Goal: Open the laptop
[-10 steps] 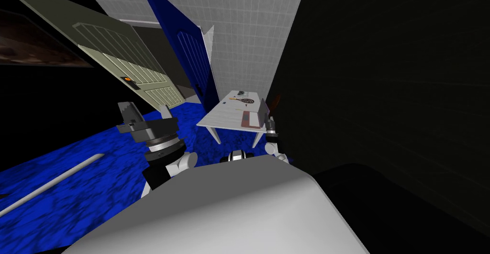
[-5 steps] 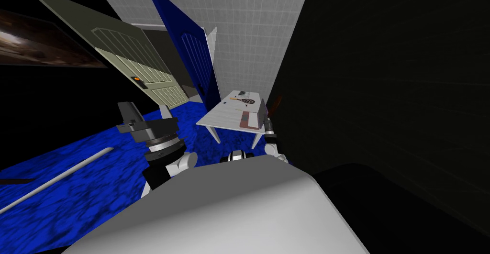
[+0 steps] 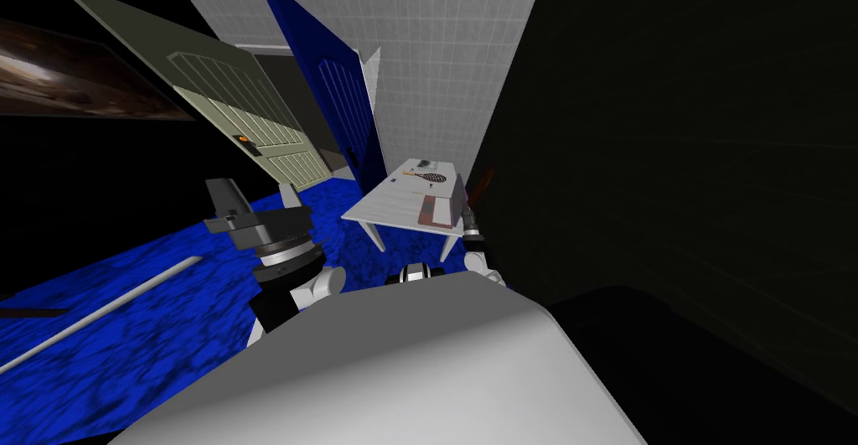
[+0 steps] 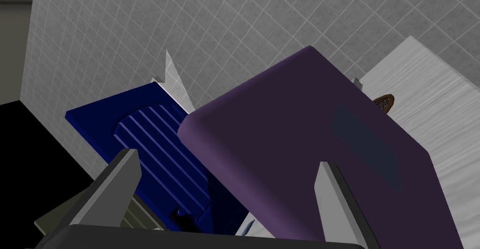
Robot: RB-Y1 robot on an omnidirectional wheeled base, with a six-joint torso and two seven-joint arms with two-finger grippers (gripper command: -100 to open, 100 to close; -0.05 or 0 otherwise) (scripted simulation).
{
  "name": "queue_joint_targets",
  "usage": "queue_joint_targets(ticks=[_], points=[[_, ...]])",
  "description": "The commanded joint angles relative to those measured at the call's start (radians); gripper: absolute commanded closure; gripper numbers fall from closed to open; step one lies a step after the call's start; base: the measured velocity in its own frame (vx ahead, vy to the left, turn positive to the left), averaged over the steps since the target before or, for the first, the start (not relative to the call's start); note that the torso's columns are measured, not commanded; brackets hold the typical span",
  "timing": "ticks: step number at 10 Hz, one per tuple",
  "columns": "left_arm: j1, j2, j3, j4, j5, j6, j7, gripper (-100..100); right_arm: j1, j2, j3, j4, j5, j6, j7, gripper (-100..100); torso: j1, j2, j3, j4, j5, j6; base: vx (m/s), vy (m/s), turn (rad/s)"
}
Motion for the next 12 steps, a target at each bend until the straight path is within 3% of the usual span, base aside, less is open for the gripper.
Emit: queue_joint_targets(ticks=[1, 2, 3, 6, 12], points=[[0.000, 0.000, 0.000, 0.000, 0.000, 0.000, 0.000, 0, 0.005, -0.005, -0.012, -0.020, -0.013, 0.019, 0.004, -100, 0.000, -0.002, -0.001, -0.001, 0.000, 0.000, 0.050, 0.016, -0.011], [0.000, 0.000, 0.000, 0.000, 0.000, 0.000, 0.000, 0, -0.003, 0.002, 0.006, 0.012, 0.007, -0.008, -0.003, 100, -0.002, 0.001, 0.000, 0.000, -0.001, -0.001, -0.048, -0.017, 0.110], [0.000, 0.000, 0.000, 0.000, 0.000, 0.000, 0.000, 0, 0.004, -0.004, -0.003, -0.006, -0.002, 0.008, 0.000, 100, -0.004, 0.007, 0.004, 0.002, -0.001, -0.001, -0.029, -0.015, 0.025], [0.000, 0.000, 0.000, 0.000, 0.000, 0.000, 0.000, 0, -0.020, -0.033, -0.038, 0.007, 0.027, 0.087, 0.071, 100, 0.004, 0.000, 0.000, 0.000, 0.001, -0.002, 0.001, 0.098, -0.042], [0.000, 0.000, 0.000, 0.000, 0.000, 0.000, 0.000, 0, -0.056, -0.076, -0.093, 0.022, 0.065, 0.215, 0.178, 100, -0.002, -0.004, -0.002, -0.003, -0.001, -0.003, -0.001, 0.091, -0.026]])
